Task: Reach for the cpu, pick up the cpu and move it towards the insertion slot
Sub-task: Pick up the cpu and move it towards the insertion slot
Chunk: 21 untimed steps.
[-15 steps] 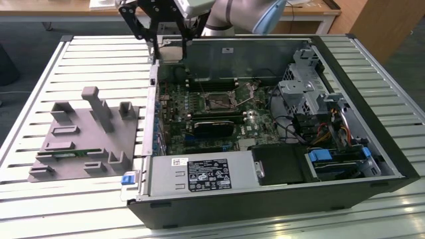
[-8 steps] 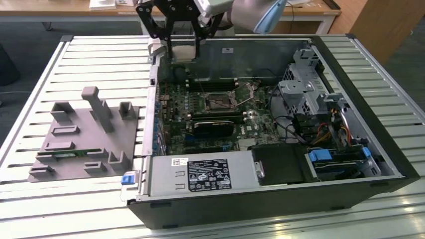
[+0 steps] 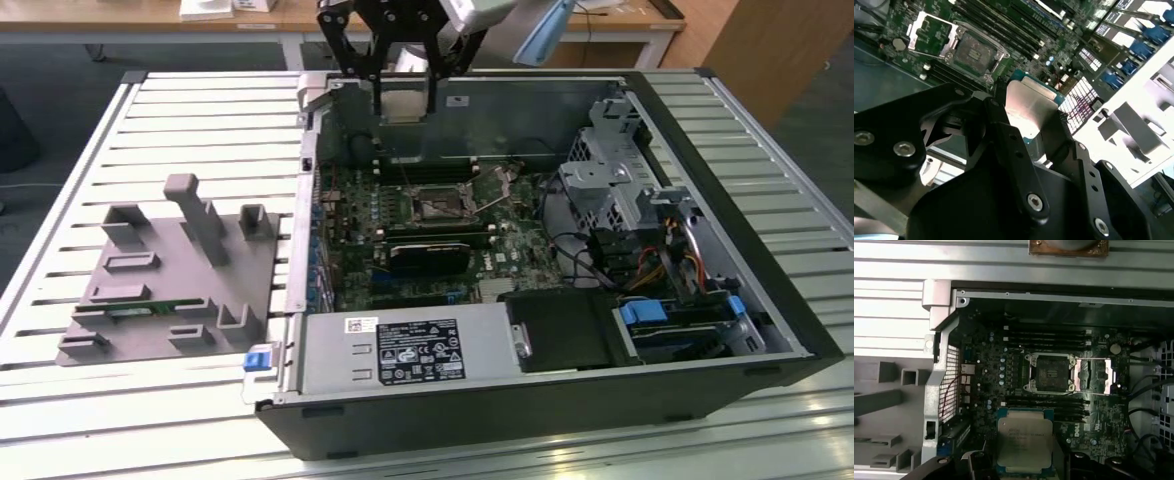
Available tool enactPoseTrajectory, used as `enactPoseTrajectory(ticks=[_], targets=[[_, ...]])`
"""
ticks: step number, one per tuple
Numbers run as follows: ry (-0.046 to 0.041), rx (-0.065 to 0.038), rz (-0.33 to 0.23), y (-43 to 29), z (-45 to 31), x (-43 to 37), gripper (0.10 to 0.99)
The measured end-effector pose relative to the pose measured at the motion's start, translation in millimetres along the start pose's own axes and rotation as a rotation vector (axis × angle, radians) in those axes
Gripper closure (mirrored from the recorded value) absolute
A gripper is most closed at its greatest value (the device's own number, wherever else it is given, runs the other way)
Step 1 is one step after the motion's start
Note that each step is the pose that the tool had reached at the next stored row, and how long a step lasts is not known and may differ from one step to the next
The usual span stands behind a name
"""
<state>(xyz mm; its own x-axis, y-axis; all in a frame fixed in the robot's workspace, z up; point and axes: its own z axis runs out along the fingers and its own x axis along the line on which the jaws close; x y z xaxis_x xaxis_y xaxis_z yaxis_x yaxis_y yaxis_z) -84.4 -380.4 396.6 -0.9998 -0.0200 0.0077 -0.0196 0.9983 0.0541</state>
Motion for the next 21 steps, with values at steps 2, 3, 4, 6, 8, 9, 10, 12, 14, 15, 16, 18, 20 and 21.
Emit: enactPoseTrajectory(ticks=[2, 3, 4, 6, 8, 9, 10, 12, 14, 15, 16, 18, 20, 21], targets=[[-0.0008, 0.000, 0.000, 1.5, 0.4, -4.3, 0.557], [-0.0012, 0.000, 0.000, 2.3, 0.5, -6.4, 0.557], [-0.0017, 0.000, 0.000, 3.2, 0.7, -8.5, 0.557], [-0.0026, 0.000, 0.000, 5.9, 1.2, -13.4, 0.557], [-0.0039, 0.000, 0.000, 8.9, 1.7, -17.8, 0.557], [-0.0047, 0.000, 0.000, 10.4, 2.0, -19.7, 0.557], [-0.0055, 0.000, 0.000, 12.1, 2.3, -21.5, 0.557], [-0.0070, 0.000, 0.000, 15.8, 3.0, -25.0, 0.557], [-0.0086, 0.000, 0.000, 19.9, 3.6, -27.8, 0.557], [-0.0097, 0.000, 0.000, 22.2, 4.0, -28.8, 0.557], [-0.0108, 0.000, 0.000, 24.2, 4.4, -29.6, 0.557], [-0.0136, 0.000, -0.001, 28.1, 5.3, -30.9, 0.557], [-0.0162, 0.000, -0.001, 32.1, 6.3, -32.2, 0.557], [-0.0172, 0.000, -0.001, 34.0, 6.9, -33.0, 0.557]])
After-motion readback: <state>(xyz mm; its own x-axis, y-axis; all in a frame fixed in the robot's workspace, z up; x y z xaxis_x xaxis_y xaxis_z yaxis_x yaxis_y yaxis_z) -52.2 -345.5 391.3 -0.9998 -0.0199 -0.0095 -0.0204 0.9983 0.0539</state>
